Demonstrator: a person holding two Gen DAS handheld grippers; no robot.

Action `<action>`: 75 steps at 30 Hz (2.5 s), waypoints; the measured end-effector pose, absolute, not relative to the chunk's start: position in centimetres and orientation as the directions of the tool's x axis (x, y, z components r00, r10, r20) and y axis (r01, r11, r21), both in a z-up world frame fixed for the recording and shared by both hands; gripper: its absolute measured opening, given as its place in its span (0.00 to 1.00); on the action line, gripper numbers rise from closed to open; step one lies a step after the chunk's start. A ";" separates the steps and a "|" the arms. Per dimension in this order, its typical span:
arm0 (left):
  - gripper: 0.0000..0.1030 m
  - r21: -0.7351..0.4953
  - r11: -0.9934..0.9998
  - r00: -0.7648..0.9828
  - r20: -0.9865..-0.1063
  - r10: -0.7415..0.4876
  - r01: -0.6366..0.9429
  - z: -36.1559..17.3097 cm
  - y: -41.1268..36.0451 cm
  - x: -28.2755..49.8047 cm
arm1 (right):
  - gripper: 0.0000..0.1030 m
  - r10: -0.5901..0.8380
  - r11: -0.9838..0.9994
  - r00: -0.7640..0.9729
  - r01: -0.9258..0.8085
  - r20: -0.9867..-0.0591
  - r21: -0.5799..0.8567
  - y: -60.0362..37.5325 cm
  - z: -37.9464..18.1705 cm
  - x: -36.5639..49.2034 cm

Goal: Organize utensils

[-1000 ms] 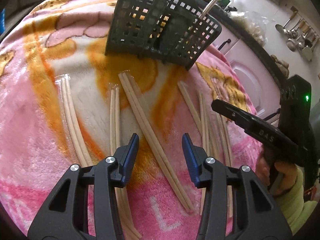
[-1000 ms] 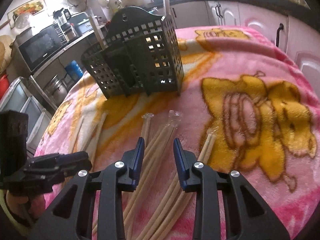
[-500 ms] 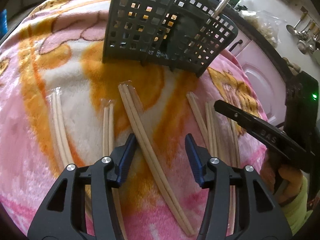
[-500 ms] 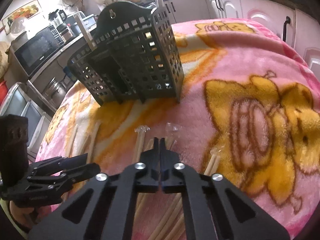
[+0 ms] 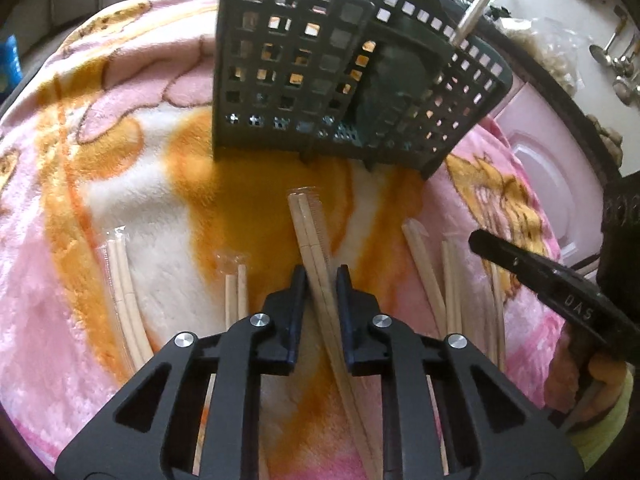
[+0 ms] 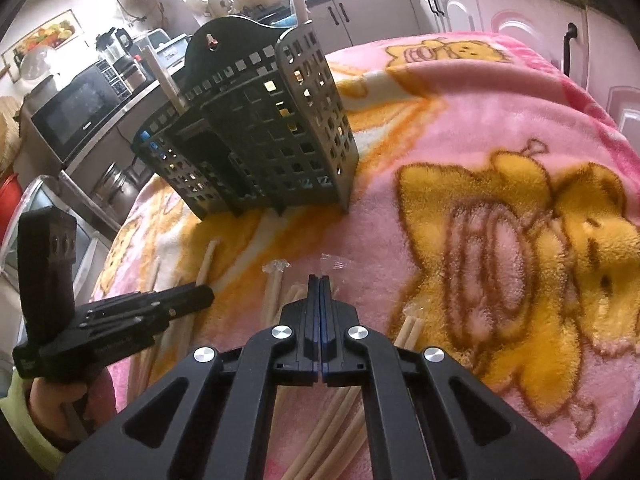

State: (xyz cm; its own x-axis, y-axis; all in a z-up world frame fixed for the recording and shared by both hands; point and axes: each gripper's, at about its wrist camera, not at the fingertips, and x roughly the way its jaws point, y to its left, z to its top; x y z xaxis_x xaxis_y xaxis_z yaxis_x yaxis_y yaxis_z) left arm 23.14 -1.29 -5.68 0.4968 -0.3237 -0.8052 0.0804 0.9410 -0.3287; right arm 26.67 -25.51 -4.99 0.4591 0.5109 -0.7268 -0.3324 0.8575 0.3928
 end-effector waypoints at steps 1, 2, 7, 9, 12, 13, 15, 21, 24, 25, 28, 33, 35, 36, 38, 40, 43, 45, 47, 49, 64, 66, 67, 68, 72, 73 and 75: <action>0.08 -0.332 0.940 0.505 -0.798 -0.328 0.085 -5.5 -1.2 23.1 | 0.01 0.509 0.858 0.457 -0.334 -0.730 0.389 -25.4 -5.1 26.8; 0.07 -0.331 0.939 0.510 -0.795 -0.329 0.091 -5.4 -1.2 23.0 | 0.01 0.508 0.859 0.454 -0.336 -0.732 0.387 -25.2 -5.2 26.9; 0.07 -0.334 0.933 0.528 -0.774 -0.351 0.130 -4.4 -1.8 22.6 | 0.16 0.499 0.862 0.437 -0.336 -0.748 0.379 -24.5 -5.6 27.2; 0.07 -0.342 0.930 0.535 -0.764 -0.360 0.138 -4.1 -1.9 22.5 | 0.21 0.502 0.860 0.435 -0.339 -0.747 0.381 -24.3 -5.6 27.2; 0.06 -0.348 0.927 0.544 -0.755 -0.366 0.140 -3.7 -2.0 22.5 | 0.21 0.499 0.860 0.439 -0.358 -0.747 0.364 -23.8 -5.4 27.0; 0.06 -0.351 0.926 0.546 -0.753 -0.368 0.140 -3.6 -2.0 22.5 | 0.21 0.495 0.860 0.439 -0.368 -0.750 0.353 -23.4 -5.3 26.8; 0.06 -0.358 0.923 0.550 -0.747 -0.373 0.140 -3.4 -1.7 22.5 | 0.21 0.492 0.860 0.438 -0.380 -0.752 0.341 -22.9 -5.2 26.7; 0.06 -0.369 0.919 0.555 -0.740 -0.379 0.136 -3.1 -0.8 22.3 | 0.22 0.476 0.862 0.435 -0.405 -0.765 0.306 -21.5 -5.2 26.6; 0.06 -0.375 0.918 0.561 -0.735 -0.381 0.132 -2.9 -0.3 22.2 | 0.25 0.465 0.862 0.436 -0.420 -0.770 0.283 -20.8 -5.2 26.4; 0.06 -0.376 0.917 0.562 -0.734 -0.381 0.131 -2.8 -0.2 22.3 | 0.25 0.464 0.861 0.431 -0.425 -0.774 0.279 -20.6 -5.2 26.4; 0.06 -0.380 0.915 0.567 -0.729 -0.384 0.132 -2.5 0.2 22.3 | 0.25 0.450 0.862 0.411 -0.433 -0.793 0.265 -19.8 -5.8 26.5; 0.06 -0.388 0.912 0.578 -0.716 -0.391 0.136 -1.9 0.6 22.3 | 0.17 0.449 0.861 0.424 -0.442 -0.787 0.253 -19.5 -5.5 26.3; 0.06 -0.389 0.910 0.583 -0.710 -0.395 0.142 -1.5 0.8 22.2 | 0.15 0.451 0.864 0.429 -0.431 -0.782 0.262 -19.9 -5.2 26.4; 0.06 -0.391 0.909 0.585 -0.707 -0.397 0.145 -1.3 0.8 22.2 | 0.15 0.455 0.863 0.430 -0.429 -0.780 0.267 -20.1 -5.1 26.3; 0.06 -0.393 0.907 0.589 -0.702 -0.401 0.149 -1.1 0.8 22.3 | 0.14 0.456 0.864 0.434 -0.426 -0.777 0.269 -20.4 -4.9 26.4; 0.06 -0.395 0.906 0.593 -0.696 -0.404 0.154 -0.8 0.9 22.3 | 0.13 0.458 0.863 0.442 -0.428 -0.771 0.267 -20.6 -4.5 26.3; 0.06 -0.397 0.904 0.598 -0.689 -0.409 0.161 -0.3 1.0 22.4 | 0.12 0.475 0.856 0.444 -0.433 -0.760 0.283 -21.1 -4.0 26.2; 0.06 -0.395 0.903 0.602 -0.684 -0.412 0.169 0.1 0.9 22.5 | 0.09 0.485 0.851 0.447 -0.442 -0.752 0.285 -21.2 -3.4 26.0; 0.06 -0.392 0.902 0.606 -0.678 -0.415 0.178 0.5 0.8 22.7 | 0.08 0.501 0.842 0.454 -0.451 -0.737 0.294 -21.6 -2.6 25.8; 0.06 -0.392 0.901 0.611 -0.673 -0.418 0.185 0.9 0.8 22.9 | 0.08 0.519 0.833 0.459 -0.460 -0.721 0.306 -21.9 -1.7 25.7; 0.04 -0.351 0.904 0.615 -0.665 -0.425 0.244 3.2 -0.3 24.7 | 0.06 0.593 0.801 0.561 -0.484 -0.577 0.353 -24.2 5.3 25.4; 0.05 -0.332 0.914 0.571 -0.714 -0.405 0.233 1.5 -1.0 25.0 | 0.06 0.596 0.800 0.575 -0.484 -0.561 0.354 -24.5 6.1 25.7; 0.05 -0.321 0.919 0.548 -0.738 -0.394 0.228 0.6 -1.3 25.1 | 0.06 0.595 0.801 0.581 -0.483 -0.555 0.353 -24.6 6.5 25.9; 0.07 -0.312 0.924 0.537 -0.752 -0.383 0.222 -0.1 -1.4 25.0 | 0.06 0.596 0.801 0.589 -0.481 -0.546 0.355 -24.7 6.9 26.1; 0.24 -0.251 0.947 0.496 -0.808 -0.318 0.198 -2.7 -2.3 25.4 | 0.06 0.609 0.793 0.604 -0.484 -0.514 0.370 -25.0 8.6 26.9; 0.26 -0.230 0.952 0.487 -0.820 -0.301 0.202 -3.2 -2.6 25.6 | 0.06 0.612 0.791 0.607 -0.486 -0.507 0.372 -25.1 9.0 27.1; 0.32 -0.206 0.959 0.479 -0.833 -0.277 0.195 -4.0 -2.8 25.8 | 0.06 0.621 0.784 0.615 -0.494 -0.486 0.376 -25.3 9.9 27.2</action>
